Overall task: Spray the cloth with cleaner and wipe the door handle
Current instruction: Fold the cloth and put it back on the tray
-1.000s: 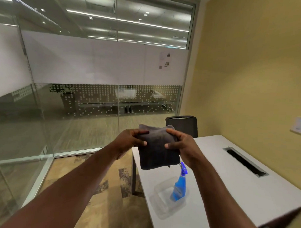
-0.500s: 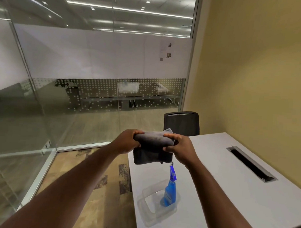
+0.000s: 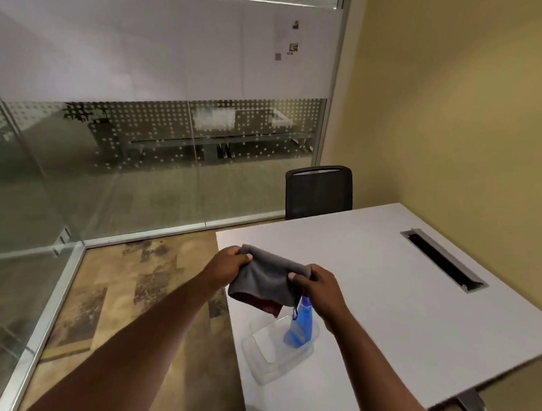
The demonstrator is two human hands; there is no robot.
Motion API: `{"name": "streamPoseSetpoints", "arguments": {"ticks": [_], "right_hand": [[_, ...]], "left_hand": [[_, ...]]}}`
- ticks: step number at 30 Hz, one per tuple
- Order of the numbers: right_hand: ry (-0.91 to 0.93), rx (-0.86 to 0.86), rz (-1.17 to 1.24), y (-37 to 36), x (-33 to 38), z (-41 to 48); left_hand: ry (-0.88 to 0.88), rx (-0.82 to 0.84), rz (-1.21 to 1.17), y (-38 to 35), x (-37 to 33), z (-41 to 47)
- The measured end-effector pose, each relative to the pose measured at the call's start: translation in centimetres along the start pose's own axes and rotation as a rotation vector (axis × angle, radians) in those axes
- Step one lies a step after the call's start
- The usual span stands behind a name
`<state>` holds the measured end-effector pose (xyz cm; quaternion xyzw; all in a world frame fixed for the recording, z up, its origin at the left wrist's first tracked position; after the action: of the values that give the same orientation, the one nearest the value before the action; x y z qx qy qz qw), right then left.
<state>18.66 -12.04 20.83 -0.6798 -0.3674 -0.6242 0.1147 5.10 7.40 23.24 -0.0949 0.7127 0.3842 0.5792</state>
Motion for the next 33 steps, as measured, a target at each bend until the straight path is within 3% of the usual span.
{"name": "streamPoseSetpoints", "arguments": {"ticks": [7,13,18,26,33], "right_hand": [[-0.197,-0.086,0.12,-3.7,-7.3,0.5],[-0.362,-0.138,0.048,-5.8,-13.2,1.7],[-0.485,-0.145,0.007,-6.9,-17.2,2.8],[-0.507,-0.206,-0.395,-8.7,-21.8,4.6],[-0.509,-0.235,-0.551,-9.5,-23.6,5.4]], "left_hand": [[0.05,-0.008,0.114,-3.9,5.8,2.5],[0.219,0.193,-0.001,-6.9,10.7,4.9],[0.198,0.264,0.089,-9.2,14.6,6.7],[0.132,0.256,0.304,-12.8,20.2,9.3],[0.066,0.338,0.492,-14.5,22.7,9.8]]}}
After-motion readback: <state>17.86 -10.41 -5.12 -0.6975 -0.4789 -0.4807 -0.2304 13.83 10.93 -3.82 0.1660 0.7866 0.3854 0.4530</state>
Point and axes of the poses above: each hand's wrist, its own z-axis towards the middle knuckle, its own y-axis out of the back of the hand, x = y × z, the point moved 2 cm from there along z, towards the middle knuckle, and after that the axes turned 8 degrees about -y, right-handed, at the moved point
